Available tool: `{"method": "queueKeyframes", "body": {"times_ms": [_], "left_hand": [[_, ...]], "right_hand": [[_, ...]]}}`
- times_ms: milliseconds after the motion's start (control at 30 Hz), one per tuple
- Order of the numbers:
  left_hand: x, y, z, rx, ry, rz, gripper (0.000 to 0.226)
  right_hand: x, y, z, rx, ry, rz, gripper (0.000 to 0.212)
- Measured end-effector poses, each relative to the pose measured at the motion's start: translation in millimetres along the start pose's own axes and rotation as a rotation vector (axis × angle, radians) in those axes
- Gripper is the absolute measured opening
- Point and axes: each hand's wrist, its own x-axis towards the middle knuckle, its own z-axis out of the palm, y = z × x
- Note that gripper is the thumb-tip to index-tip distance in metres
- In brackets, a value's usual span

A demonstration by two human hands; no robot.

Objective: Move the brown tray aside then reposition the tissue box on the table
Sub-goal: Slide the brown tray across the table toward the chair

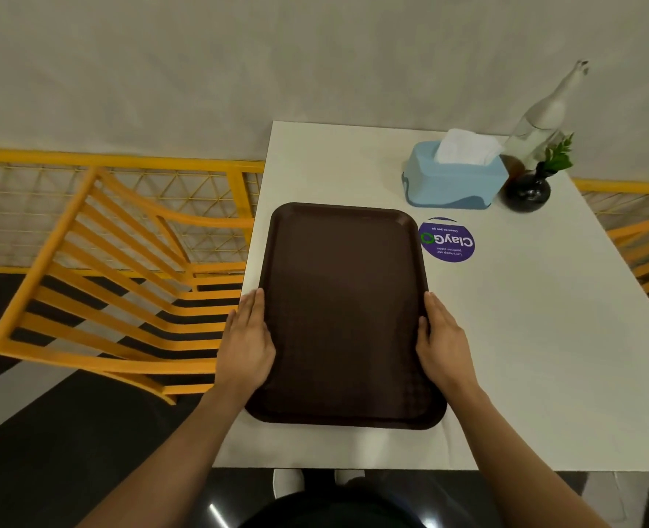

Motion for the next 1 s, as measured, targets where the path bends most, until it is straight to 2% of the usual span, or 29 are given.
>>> {"method": "queueKeyframes", "body": {"times_ms": [167,433,1000], "left_hand": [[5,1,-3,0.022,0.011,-0.002,0.058],[4,-2,-4,-0.002,-0.002,-0.009,0.058],[3,3,-16,-0.176,-0.052,-0.008,0.062]], "right_hand": [[6,-3,0,-0.114,-0.087,-0.023,0.058],[5,0,0,-0.155,-0.116,0.029,0.062],[4,-2,-4,-0.049,-0.076,0.039,0.064]]}}
